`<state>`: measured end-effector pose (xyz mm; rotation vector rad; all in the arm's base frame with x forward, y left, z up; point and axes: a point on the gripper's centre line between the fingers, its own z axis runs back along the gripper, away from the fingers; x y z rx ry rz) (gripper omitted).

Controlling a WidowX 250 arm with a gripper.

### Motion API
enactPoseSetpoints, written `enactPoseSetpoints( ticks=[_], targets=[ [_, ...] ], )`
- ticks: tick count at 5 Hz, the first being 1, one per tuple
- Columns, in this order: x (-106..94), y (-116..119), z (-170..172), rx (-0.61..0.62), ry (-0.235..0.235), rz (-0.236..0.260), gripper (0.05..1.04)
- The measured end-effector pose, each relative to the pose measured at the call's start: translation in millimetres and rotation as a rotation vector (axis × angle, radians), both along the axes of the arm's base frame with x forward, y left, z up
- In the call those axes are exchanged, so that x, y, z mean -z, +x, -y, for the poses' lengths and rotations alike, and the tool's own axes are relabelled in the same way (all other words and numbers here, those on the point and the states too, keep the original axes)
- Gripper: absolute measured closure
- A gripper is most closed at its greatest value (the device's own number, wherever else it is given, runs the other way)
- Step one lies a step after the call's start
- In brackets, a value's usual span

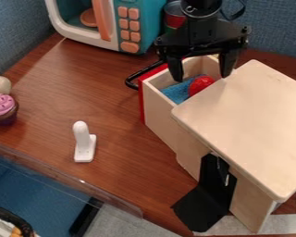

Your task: Move the strawberry out of the drawer to the bottom left side of the table

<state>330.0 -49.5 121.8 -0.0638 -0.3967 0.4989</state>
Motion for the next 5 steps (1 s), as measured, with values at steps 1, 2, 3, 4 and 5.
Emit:
enactPoseSetpoints(
  ticks=[1,2,3,4,5],
  targets=[
    [-0.9,3.0,-3.2,-0.069,-0.008,0.022,0.084],
    [-1.2,3.5,-9.0,-0.153,-0.03,0.029,0.084],
    [-0.6,4.0,-14.7,-0.224,-0.052,0.03,0.084],
    [-1.1,4.9,-17.6,-0.274,-0.063,0.039,0.084],
    [5.7,4.5,-19.1,-0.308,-0.075,0.028,0.084]
  ],
)
